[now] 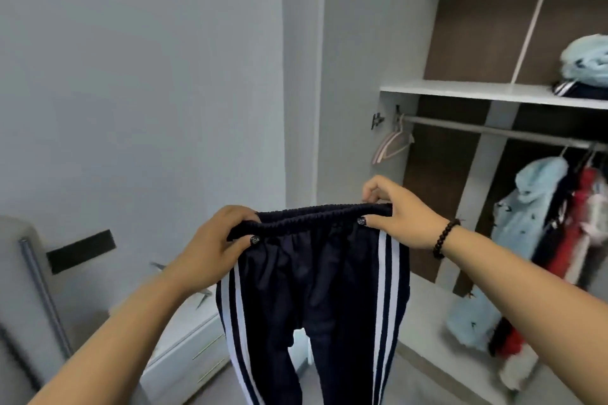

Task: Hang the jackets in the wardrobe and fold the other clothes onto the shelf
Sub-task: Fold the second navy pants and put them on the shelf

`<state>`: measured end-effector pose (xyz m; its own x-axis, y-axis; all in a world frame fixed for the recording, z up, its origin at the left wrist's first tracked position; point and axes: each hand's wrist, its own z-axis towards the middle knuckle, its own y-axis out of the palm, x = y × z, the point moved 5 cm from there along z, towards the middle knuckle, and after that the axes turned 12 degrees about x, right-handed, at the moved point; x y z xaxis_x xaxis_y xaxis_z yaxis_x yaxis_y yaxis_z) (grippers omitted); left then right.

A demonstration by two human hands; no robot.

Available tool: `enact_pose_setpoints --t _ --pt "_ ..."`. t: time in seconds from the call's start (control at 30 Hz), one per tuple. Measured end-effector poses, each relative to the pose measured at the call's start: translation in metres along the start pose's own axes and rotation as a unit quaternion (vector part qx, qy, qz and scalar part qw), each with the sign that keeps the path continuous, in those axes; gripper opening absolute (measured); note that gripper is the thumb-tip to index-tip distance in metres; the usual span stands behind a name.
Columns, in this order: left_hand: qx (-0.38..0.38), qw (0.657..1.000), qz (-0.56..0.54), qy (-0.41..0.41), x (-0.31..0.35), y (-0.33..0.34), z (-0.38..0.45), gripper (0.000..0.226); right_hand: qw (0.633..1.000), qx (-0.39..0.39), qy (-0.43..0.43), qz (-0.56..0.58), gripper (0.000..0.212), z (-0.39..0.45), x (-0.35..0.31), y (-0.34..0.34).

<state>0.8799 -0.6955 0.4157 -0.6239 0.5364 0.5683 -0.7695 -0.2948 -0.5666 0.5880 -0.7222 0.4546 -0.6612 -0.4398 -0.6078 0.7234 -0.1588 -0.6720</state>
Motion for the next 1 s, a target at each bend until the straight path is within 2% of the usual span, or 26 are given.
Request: enact_pose_setpoints --t 0.17,0.23,0.27,0.37,0.43,0.53,0.67,0.7,0.77,0.8,0.83,0.87,0.9,0.93,0.97,1.0 --pt "-0.171 0.985 -0.031 0.014 0.009 0.077 0.047 0.017 0.986 -0.128 0.065 -0.087 0.014 -0.037 0.049 -0.055" --pt "-0.233 0.971 -0.039 0.025 0.02 0.109 0.061 0.016 0.973 -0.146 0.11 -0.141 0.008 -0.053 0.072 -0.074" --pt "-0.27 0.961 -0.03 0.041 0.026 0.127 0.067 0.017 0.97 -0.125 0.131 -0.161 0.008 -0.06 0.083 -0.085" --pt "-0.388 0.914 0.046 0.108 0.049 0.18 0.079 0.014 0.961 0.004 0.193 -0.196 0.015 -0.077 0.112 -0.118" --pt "-0.411 0.897 0.089 0.139 0.065 0.204 0.092 0.004 0.951 0.05 0.226 -0.206 0.017 -0.091 0.126 -0.126" --pt "-0.36 0.913 0.1 0.164 0.088 0.218 0.117 0.005 0.935 0.117 0.237 -0.236 0.011 -0.107 0.135 -0.14" --pt "-0.258 0.948 0.035 0.182 0.116 0.216 0.141 0.005 0.907 0.177 0.216 -0.314 0.01 -0.114 0.12 -0.176" --pt "-0.22 0.953 0.029 0.206 0.125 0.213 0.145 0.006 0.891 0.195 0.188 -0.364 0.013 -0.114 0.11 -0.184" --pt "-0.093 0.957 0.003 0.274 0.142 0.205 0.147 0.007 0.85 0.275 0.092 -0.439 0.014 -0.12 0.088 -0.193" --pt "-0.032 0.955 -0.013 0.293 0.143 0.202 0.143 0.01 0.842 0.325 0.058 -0.428 0.014 -0.128 0.081 -0.195" --pt "-0.022 0.954 -0.004 0.299 0.141 0.207 0.133 0.015 0.844 0.344 0.063 -0.407 0.013 -0.138 0.082 -0.194" --pt "-0.089 0.949 0.032 0.3 0.136 0.223 0.117 0.019 0.859 0.309 0.112 -0.391 0.014 -0.147 0.09 -0.187" --pt "-0.199 0.931 0.091 0.291 0.127 0.245 0.096 0.02 0.873 0.22 0.203 -0.386 0.014 -0.155 0.104 -0.172" --pt "-0.302 0.91 0.125 0.256 0.116 0.265 0.075 0.02 0.87 0.133 0.295 -0.371 0.012 -0.167 0.121 -0.153" --pt "-0.351 0.909 0.1 0.201 0.11 0.278 0.06 0.02 0.867 0.112 0.351 -0.335 0.007 -0.177 0.134 -0.139" --pt "-0.351 0.924 0.047 0.142 0.106 0.287 0.055 0.023 0.865 0.136 0.377 -0.302 0.014 -0.184 0.141 -0.13"
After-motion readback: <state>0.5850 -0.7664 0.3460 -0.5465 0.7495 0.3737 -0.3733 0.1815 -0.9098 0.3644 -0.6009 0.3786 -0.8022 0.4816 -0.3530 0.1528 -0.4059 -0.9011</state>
